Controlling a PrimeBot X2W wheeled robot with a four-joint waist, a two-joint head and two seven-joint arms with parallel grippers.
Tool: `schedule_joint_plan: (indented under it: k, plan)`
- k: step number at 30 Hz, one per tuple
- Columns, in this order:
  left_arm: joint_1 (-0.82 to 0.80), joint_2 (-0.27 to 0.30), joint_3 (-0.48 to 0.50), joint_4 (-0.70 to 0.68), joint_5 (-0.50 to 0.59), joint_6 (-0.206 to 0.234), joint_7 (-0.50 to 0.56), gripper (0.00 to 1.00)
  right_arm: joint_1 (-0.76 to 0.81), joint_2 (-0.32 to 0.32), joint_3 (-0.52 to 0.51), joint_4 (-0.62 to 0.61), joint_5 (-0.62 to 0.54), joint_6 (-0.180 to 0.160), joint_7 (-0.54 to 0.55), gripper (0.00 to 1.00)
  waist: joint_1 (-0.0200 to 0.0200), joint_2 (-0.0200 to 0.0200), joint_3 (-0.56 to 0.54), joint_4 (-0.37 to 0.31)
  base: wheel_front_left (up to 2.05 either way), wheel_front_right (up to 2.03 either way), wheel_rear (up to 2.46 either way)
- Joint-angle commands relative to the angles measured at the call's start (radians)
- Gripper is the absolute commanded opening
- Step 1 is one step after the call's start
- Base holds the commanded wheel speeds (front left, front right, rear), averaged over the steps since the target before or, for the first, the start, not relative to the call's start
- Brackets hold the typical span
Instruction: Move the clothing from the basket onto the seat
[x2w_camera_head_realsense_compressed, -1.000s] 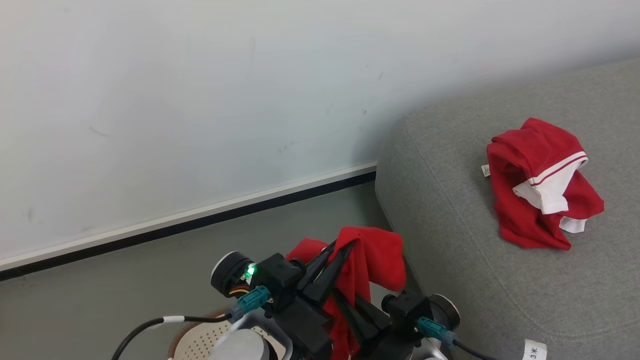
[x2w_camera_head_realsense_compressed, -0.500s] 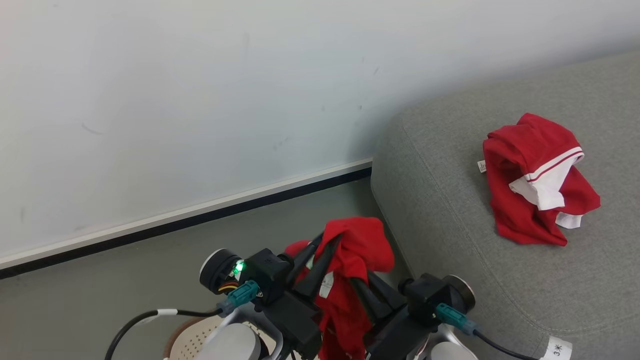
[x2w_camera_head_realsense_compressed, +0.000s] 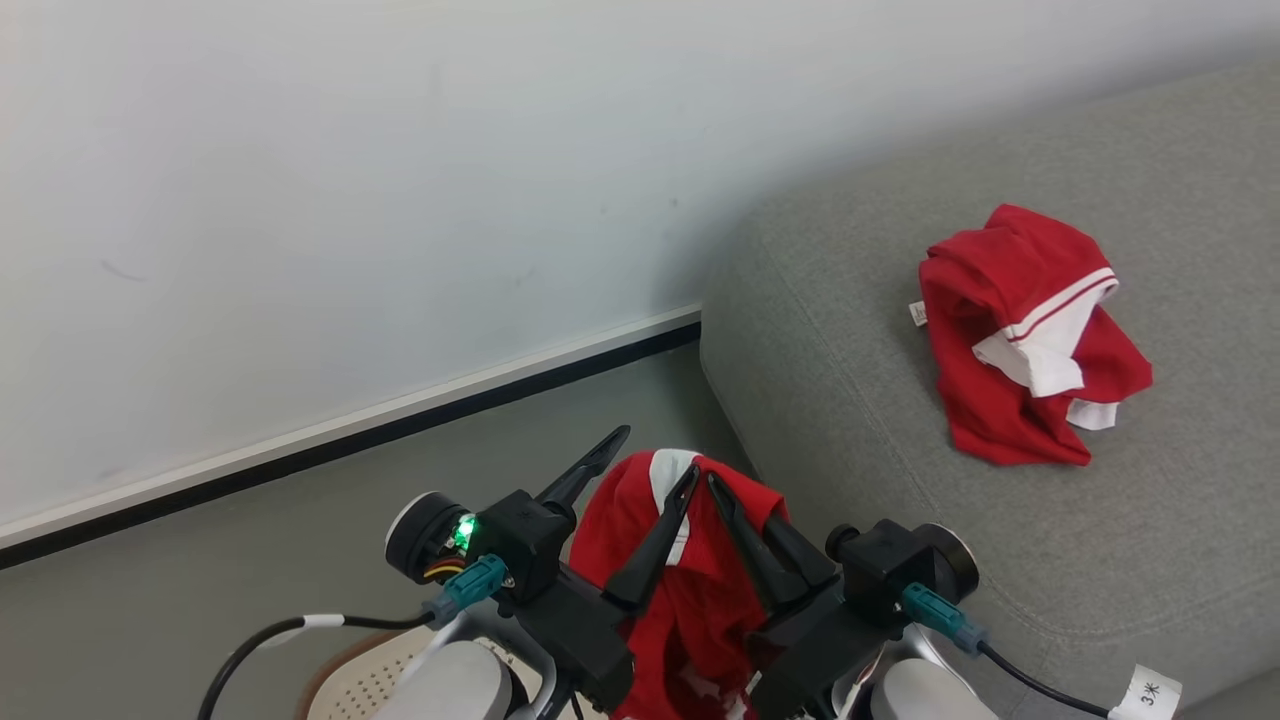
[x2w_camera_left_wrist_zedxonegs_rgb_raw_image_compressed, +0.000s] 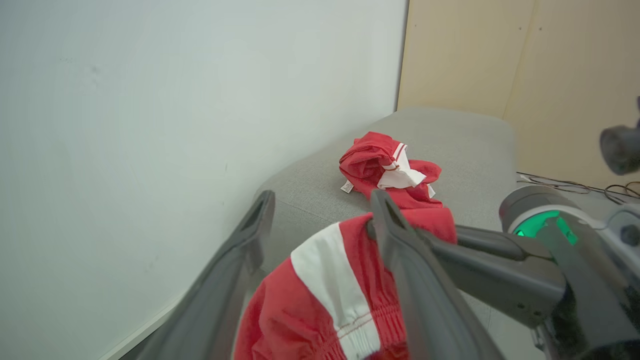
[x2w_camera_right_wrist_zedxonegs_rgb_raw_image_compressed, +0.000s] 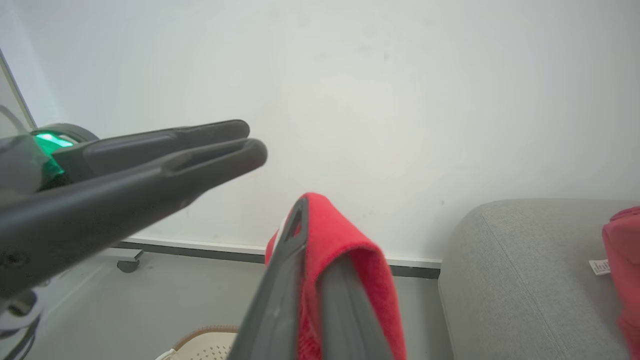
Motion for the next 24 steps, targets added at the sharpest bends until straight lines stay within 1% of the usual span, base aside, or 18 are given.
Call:
schedule_joint_plan:
  k: [1,6,17,22,24]
  plan:
    - [-0.013,0.009,0.002,-0.005,-0.003,0.004,-0.002,1.00,-0.014,0.003,-0.004,-0.012,-0.008,-0.001,-0.001,0.00,0.0000,-0.0001,0.012,-0.024,0.00,0.00,0.00]
    - [-0.017,0.013,0.000,-0.005,-0.002,0.006,0.000,1.00,-0.014,0.002,-0.018,-0.027,-0.019,-0.001,-0.001,0.00,0.0000,-0.0001,0.023,-0.057,0.00,0.00,0.00]
    - [-0.036,0.028,-0.006,-0.012,0.005,0.011,0.008,1.00,0.001,-0.004,-0.067,-0.083,-0.054,-0.001,-0.001,0.00,0.0000,-0.0001,0.064,-0.166,0.00,0.00,0.00]
    - [-0.046,0.035,-0.013,-0.014,0.009,0.010,0.015,1.00,0.006,0.002,-0.090,-0.105,-0.064,-0.001,-0.001,0.00,0.0000,-0.0001,0.089,-0.218,0.00,0.00,0.00]
    - [-0.059,0.033,-0.020,-0.013,0.014,0.004,0.018,1.00,0.016,0.003,-0.107,-0.117,-0.074,-0.001,-0.001,0.00,0.0000,-0.0001,0.102,-0.227,0.00,0.00,0.00]
